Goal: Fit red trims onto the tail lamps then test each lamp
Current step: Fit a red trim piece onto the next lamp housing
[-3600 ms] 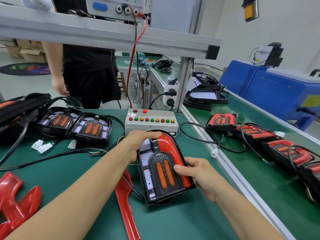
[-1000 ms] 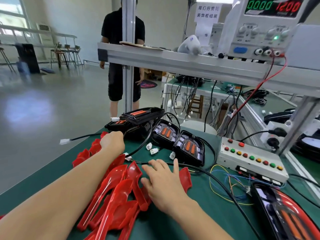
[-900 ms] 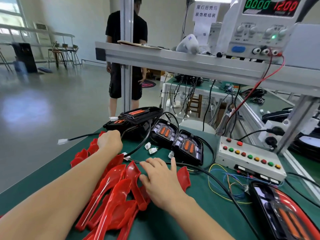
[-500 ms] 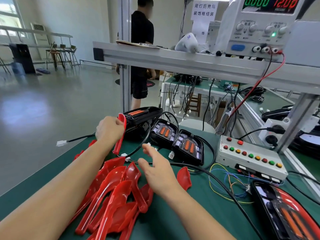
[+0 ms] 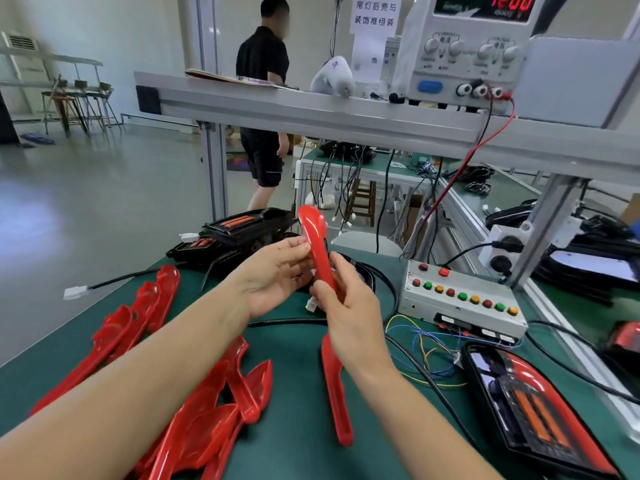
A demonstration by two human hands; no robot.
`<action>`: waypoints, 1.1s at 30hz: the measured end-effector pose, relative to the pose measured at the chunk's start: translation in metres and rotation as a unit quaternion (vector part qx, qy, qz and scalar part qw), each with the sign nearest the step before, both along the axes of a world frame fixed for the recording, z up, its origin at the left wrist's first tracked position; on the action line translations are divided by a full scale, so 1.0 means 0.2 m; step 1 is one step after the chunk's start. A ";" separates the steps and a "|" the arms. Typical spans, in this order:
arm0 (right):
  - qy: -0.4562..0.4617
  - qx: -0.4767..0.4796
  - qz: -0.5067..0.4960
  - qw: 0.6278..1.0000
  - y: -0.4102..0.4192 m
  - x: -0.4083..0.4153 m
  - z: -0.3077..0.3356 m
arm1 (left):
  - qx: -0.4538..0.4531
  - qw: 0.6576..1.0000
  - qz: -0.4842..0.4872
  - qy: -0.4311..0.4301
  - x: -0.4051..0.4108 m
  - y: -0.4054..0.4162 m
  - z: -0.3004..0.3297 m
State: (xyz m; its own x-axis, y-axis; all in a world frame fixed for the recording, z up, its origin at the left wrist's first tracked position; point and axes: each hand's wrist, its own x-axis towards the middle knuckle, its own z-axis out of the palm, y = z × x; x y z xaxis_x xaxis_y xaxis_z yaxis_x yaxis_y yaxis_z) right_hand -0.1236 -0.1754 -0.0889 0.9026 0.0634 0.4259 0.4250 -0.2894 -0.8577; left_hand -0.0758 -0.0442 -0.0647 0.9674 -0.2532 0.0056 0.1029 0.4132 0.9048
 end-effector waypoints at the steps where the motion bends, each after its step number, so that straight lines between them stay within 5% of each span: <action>1: -0.007 -0.018 -0.005 1.000 -0.03 -0.01 0.00 | -0.006 1.000 -0.013 -0.001 0.00 -0.03 -0.01; 7: -0.027 -0.120 -0.053 0.991 -0.19 -0.04 0.01 | -0.021 0.997 -0.080 0.011 0.00 -0.16 -0.03; 18: -0.090 -0.364 -0.178 0.910 -0.43 -0.14 0.01 | -0.038 0.989 -0.141 0.038 0.00 -0.37 -0.06; 24: -0.058 -0.356 -0.205 0.910 -0.63 -0.16 -0.03 | 0.158 0.986 -0.036 0.043 -0.03 -0.57 -0.12; 33: 0.036 -0.328 -0.295 0.897 -0.88 -0.22 -0.11 | 0.396 0.916 -0.024 -0.058 -0.04 -0.94 -0.29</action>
State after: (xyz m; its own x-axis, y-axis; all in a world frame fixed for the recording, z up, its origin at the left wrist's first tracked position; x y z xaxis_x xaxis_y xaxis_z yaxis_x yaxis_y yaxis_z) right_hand -0.1677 -0.3524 -0.1107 0.8854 -0.2189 0.4100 -0.0186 -0.8981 -0.4393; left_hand -0.0846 -0.2313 -0.1224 0.9594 -0.2648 -0.0968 -0.0116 -0.3803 0.9248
